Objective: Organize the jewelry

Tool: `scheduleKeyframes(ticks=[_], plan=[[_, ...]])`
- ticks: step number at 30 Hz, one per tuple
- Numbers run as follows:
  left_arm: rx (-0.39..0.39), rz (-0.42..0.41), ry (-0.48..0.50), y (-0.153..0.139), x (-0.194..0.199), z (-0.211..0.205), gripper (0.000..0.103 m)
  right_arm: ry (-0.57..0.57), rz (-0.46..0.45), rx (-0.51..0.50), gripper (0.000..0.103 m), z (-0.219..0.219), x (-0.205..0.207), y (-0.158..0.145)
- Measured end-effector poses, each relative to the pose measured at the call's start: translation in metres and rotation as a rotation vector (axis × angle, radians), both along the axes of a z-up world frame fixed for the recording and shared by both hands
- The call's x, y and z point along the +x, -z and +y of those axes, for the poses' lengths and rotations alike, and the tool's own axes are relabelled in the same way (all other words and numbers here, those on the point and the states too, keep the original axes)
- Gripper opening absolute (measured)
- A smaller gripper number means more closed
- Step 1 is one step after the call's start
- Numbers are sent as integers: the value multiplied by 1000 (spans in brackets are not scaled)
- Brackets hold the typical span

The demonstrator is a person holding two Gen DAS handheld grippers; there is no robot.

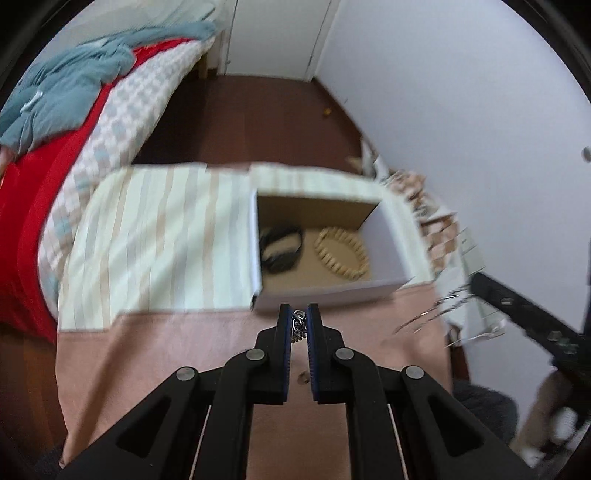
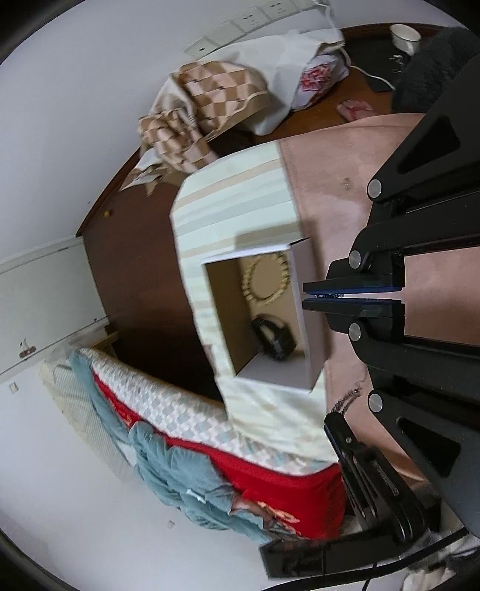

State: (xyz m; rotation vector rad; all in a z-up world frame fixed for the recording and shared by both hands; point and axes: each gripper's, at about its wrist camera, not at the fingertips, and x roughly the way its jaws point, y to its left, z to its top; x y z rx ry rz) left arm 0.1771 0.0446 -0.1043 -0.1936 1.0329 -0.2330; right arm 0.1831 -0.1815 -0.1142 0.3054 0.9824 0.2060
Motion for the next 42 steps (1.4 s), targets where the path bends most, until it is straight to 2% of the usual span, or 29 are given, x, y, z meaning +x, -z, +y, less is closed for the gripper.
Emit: scheduleKeyframes(ticks=[5,10,15,21,24,27,28,29,30,31,32,36,38,41,42], plan=[[-11,-52,23,-31,23,-7,3,-28,-41,-19,1,4,31,-25],[-10,-39,42,-30,52,-18,3,-69,-34,-57,1,10,75,-29],[-33,20,59,-12,81,-26,3,-124,26,-73,1,18,114,-10],[-34,78,36,10,94,-23,3,-170,123,-68,1,26,142,24],[5,93,-17,16,97,-18,8,-203,177,-33,2,29,154,40],[88,119,-74,23,99,-11,13,-221,253,-17,2,32,165,55],[107,119,-86,25,99,-9,22,-220,270,-17,3,32,166,59],[129,114,-97,26,99,-8,42,-214,278,-22,8,31,166,62],[140,105,-106,27,98,-5,55,-211,282,-25,11,31,165,64],[156,96,-121,28,96,-3,76,-207,285,-30,20,30,164,65],[169,83,-132,27,94,-1,80,-201,282,-45,28,29,162,65],[209,65,-145,29,90,2,83,-182,252,-115,43,27,152,59],[234,63,-154,30,86,3,99,-161,228,-181,64,27,144,56],[269,53,-158,32,81,1,102,-129,190,-289,87,29,132,55],[283,53,-159,34,79,0,103,-126,180,-312,89,29,129,55]])
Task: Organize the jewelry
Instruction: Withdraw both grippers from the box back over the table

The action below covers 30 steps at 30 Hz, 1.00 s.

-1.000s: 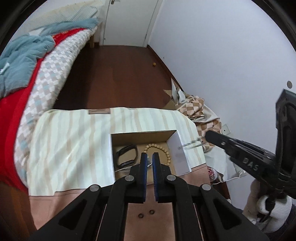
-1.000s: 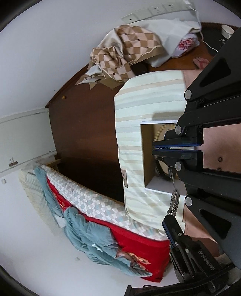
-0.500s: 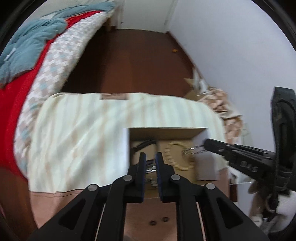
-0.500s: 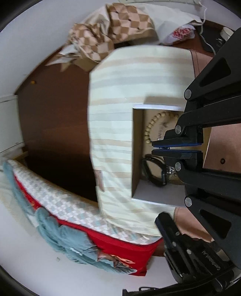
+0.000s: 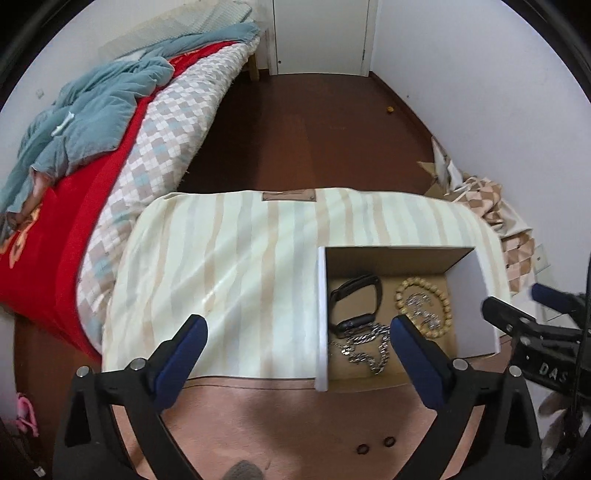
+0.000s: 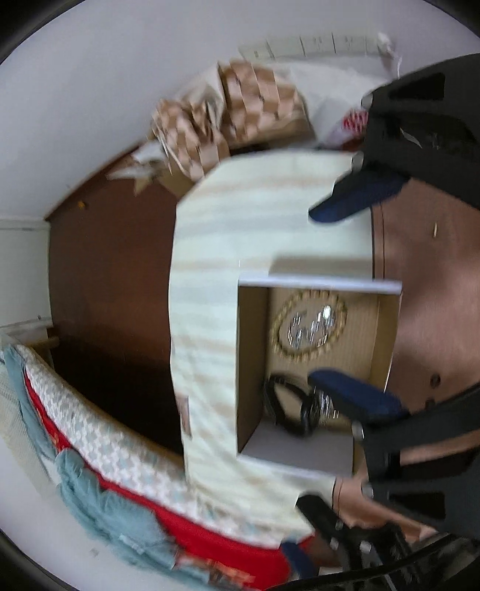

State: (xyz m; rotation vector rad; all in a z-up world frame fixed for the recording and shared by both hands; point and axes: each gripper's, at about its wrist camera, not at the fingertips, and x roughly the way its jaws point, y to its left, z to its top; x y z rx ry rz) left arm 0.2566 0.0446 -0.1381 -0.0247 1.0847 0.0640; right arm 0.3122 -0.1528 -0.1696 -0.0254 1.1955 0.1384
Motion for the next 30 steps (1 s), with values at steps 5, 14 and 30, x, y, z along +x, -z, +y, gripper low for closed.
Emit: scheduleKeyframes(ticks=[5,14,30], plan=[[39,-6,-4,4,-8,-3,103,18,-26,-76,100,1,-17,6],[51,-25,-8,-6,-24,-9,103,58,-62,-88,100,-6,-38,-2],[81,-155,-41,-61,-93,-7,103,57,-200,-73,100,-5,-100,-68]])
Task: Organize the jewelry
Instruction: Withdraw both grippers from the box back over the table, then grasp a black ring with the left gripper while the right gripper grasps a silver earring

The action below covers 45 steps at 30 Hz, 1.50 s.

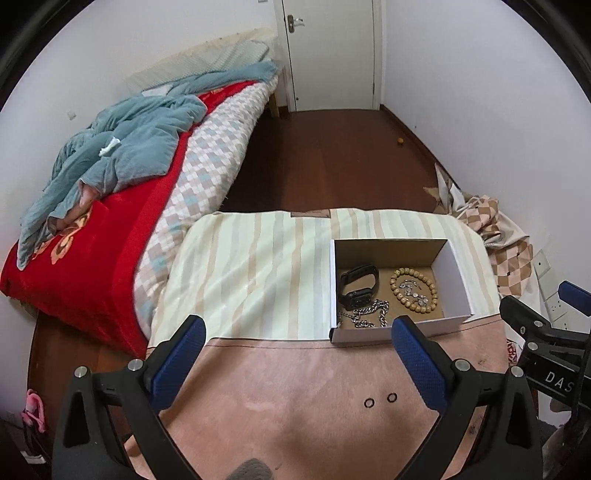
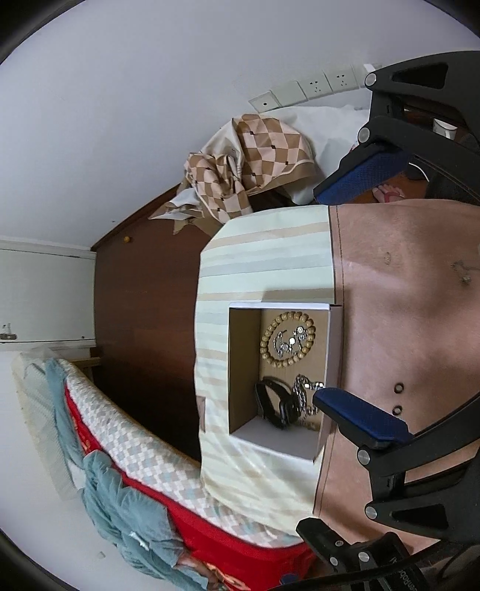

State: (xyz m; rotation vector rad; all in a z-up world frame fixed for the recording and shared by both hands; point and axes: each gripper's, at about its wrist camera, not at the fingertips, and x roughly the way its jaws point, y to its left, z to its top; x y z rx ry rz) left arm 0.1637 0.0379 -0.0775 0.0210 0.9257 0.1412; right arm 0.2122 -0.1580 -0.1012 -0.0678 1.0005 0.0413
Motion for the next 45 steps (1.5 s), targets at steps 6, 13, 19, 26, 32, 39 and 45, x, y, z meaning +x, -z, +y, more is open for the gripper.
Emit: scheduleKeyframes(ticks=[6,13,19,26,32,39,45], plan=[[-2,-55,-2,-24,-28,2,103,-11,-64,1,100,4,-32,-29],[-5,-100,-4,-44,-52,2,103,-19,-116,16,100,8,-63,-55],[-21,-94,-25,-42,-72,4,103,-2,-123,55,100,1,-87,-64],[-7,39,-23,22,-93,-9,103,120,10,124,100,-49,-118,-10],[22,177,-22,88,-96,-21,103,232,235,188,96,-91,-149,89],[53,235,-2,120,-95,-32,103,222,255,175,78,-92,-161,135],[62,256,-16,132,-89,-28,103,151,193,154,53,-72,-143,140]])
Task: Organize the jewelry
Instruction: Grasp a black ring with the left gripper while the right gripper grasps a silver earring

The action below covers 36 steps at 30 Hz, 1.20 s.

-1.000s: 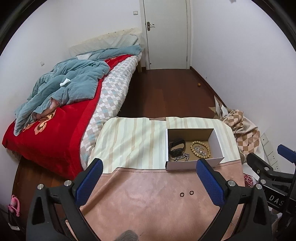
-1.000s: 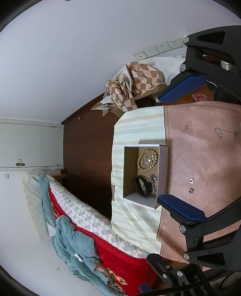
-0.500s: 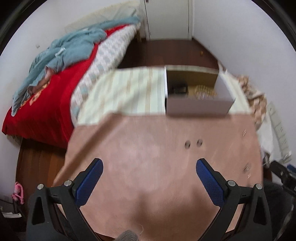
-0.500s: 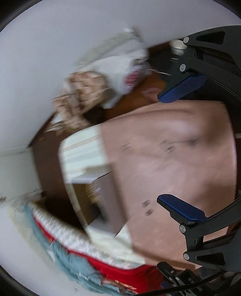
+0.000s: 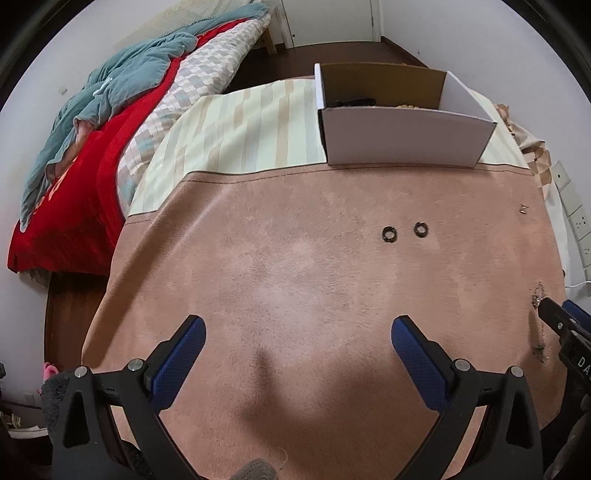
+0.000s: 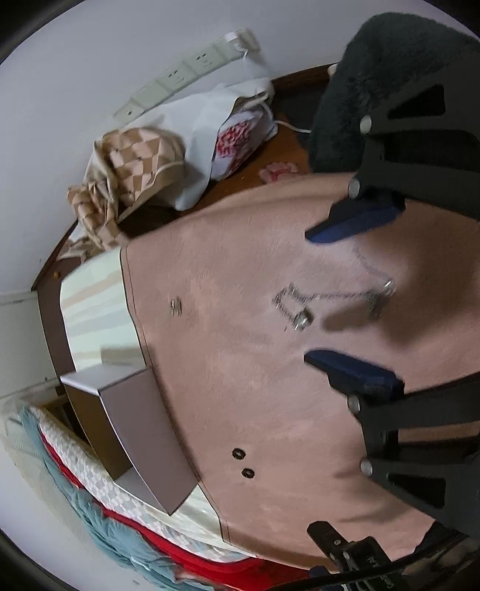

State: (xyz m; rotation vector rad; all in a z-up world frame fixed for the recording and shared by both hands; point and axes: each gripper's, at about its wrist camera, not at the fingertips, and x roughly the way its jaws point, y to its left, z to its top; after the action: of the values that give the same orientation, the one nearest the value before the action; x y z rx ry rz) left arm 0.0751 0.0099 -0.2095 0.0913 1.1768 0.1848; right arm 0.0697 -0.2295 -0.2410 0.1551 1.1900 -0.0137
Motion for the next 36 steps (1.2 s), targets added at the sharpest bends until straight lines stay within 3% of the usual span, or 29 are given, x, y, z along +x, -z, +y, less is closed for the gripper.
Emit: scheduleKeyframes(ticks=[3,6,8,15,20,25,32,36], plan=[[2,13,-7,5,3,4,103,-25,-8,-3,46,8,8,5],[5,24,-13,10,5,8,103,-47,-2,-15,33,15,13,13],[3,29,-16,12,7,10,103,-65,-23,-45,13,21,13,14],[-20,26,-30,15,19,19,103,-23,-75,31,12,12,12,1],[-131,9,-36,15,39,21,102,-15,-140,91,12,11,18,-30],[-209,17,1,23,61,10,100,-25,-173,114,12,21,33,-41],[-181,35,84,37,73,-15,67,-11,-143,118,12,20,48,-25],[-176,13,119,35,73,-24,57,-2,-134,113,12,17,50,-19]])
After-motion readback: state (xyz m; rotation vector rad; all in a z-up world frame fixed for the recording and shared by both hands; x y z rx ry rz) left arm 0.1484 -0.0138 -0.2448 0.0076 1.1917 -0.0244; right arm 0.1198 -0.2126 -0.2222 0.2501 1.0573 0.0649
